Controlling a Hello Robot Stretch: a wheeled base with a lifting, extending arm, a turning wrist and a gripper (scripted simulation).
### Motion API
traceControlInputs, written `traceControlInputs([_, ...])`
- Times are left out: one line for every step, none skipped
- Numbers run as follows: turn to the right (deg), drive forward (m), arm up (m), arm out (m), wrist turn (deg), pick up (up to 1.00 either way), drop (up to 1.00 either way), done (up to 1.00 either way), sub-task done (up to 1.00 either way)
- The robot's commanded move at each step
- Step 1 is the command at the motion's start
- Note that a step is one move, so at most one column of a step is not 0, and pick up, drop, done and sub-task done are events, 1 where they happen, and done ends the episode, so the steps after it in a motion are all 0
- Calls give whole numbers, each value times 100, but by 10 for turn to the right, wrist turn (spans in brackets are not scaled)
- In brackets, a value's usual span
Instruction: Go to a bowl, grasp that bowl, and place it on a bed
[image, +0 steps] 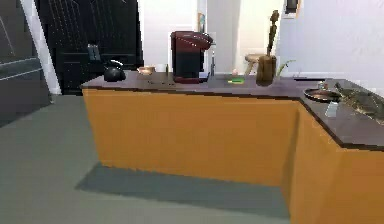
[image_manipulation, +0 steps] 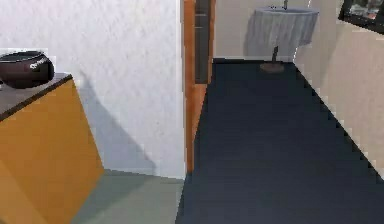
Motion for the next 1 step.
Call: traceControlInputs([0,100,0,0,0,0,0,0,0])
